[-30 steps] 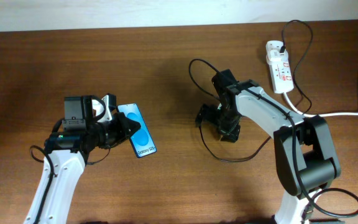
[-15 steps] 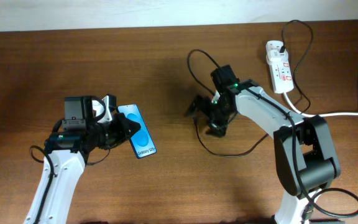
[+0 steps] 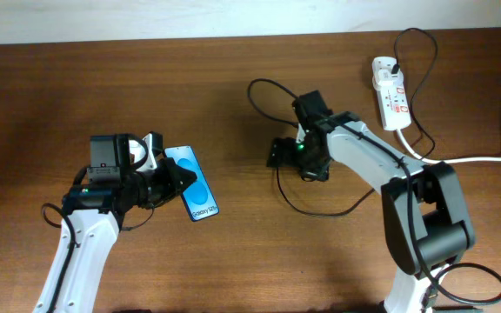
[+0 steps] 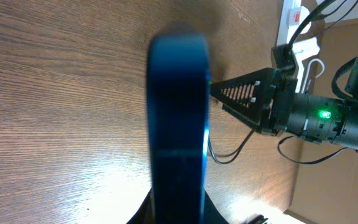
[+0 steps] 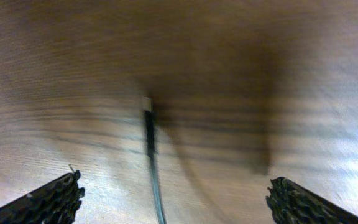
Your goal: Plug charger to phone and switch on socket
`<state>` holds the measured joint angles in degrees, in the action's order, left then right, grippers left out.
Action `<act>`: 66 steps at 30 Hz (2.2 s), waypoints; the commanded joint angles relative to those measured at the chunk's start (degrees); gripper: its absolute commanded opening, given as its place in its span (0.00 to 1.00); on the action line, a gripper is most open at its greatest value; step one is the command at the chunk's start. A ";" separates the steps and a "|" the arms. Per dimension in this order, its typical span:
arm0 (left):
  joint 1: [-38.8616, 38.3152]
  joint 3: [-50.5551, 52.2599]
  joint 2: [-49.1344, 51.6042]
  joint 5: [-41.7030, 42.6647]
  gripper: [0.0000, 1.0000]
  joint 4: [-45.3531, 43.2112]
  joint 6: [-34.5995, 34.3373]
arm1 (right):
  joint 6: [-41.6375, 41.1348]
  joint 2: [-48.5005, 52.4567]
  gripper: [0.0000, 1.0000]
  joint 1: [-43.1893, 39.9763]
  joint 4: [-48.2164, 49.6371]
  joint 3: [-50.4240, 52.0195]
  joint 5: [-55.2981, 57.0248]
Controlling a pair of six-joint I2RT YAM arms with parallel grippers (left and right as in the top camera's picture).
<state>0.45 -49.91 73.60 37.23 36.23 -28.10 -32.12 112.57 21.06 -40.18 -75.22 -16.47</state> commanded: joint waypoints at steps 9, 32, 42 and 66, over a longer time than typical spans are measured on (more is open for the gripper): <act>0.20 -0.70 -0.55 0.83 0.00 0.72 0.98 | 0.15 6.21 0.82 5.81 1.46 -0.59 9.51; 0.20 -0.70 -0.55 0.87 0.00 2.25 0.98 | 0.39 13.64 0.04 5.62 -2.16 -0.76 9.31; 0.20 -0.70 -0.55 3.10 0.00 2.03 0.98 | 13.03 -3.80 0.04 -0.26 -19.30 -4.20 -1.01; 0.20 -0.70 -0.55 24.72 0.00 -24.11 -3.52 | 36.61 -43.36 0.04 -5.16 -26.10 11.87 -53.22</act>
<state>0.45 -49.80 73.60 55.72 15.44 -28.14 2.59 68.60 16.10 -71.64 -68.90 -58.63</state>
